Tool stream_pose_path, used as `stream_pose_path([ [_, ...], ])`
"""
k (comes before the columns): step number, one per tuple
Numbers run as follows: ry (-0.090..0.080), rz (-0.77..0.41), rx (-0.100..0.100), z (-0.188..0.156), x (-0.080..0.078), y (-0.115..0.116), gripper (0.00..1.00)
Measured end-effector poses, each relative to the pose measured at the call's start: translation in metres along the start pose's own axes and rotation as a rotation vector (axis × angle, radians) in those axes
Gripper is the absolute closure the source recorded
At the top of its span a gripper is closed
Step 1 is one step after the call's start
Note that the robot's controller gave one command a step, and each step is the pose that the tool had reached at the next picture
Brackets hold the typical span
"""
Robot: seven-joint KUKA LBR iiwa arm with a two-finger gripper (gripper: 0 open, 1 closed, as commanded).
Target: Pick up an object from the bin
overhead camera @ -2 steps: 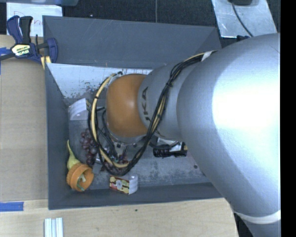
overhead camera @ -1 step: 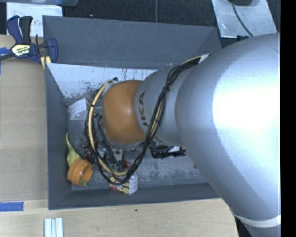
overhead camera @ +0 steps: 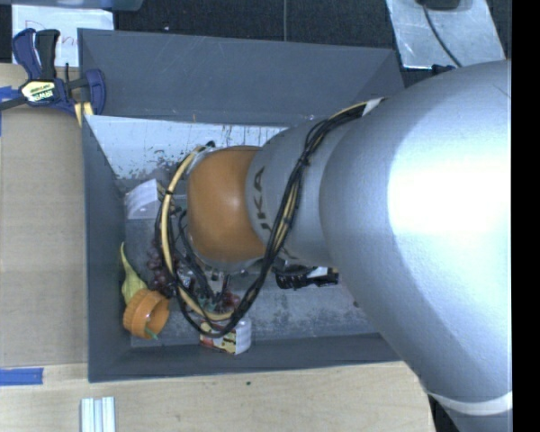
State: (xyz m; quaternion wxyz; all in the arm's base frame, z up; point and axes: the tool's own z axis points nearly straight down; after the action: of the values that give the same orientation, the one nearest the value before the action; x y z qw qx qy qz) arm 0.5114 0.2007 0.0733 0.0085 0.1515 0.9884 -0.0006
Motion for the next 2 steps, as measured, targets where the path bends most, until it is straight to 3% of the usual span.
stream_pose_path([
  [1, 0.009, 0.000, 0.007, -0.026, 0.002, -0.002, 1.00],
  [2, 0.002, 0.001, 0.002, -0.055, 0.000, -0.001, 1.00],
])
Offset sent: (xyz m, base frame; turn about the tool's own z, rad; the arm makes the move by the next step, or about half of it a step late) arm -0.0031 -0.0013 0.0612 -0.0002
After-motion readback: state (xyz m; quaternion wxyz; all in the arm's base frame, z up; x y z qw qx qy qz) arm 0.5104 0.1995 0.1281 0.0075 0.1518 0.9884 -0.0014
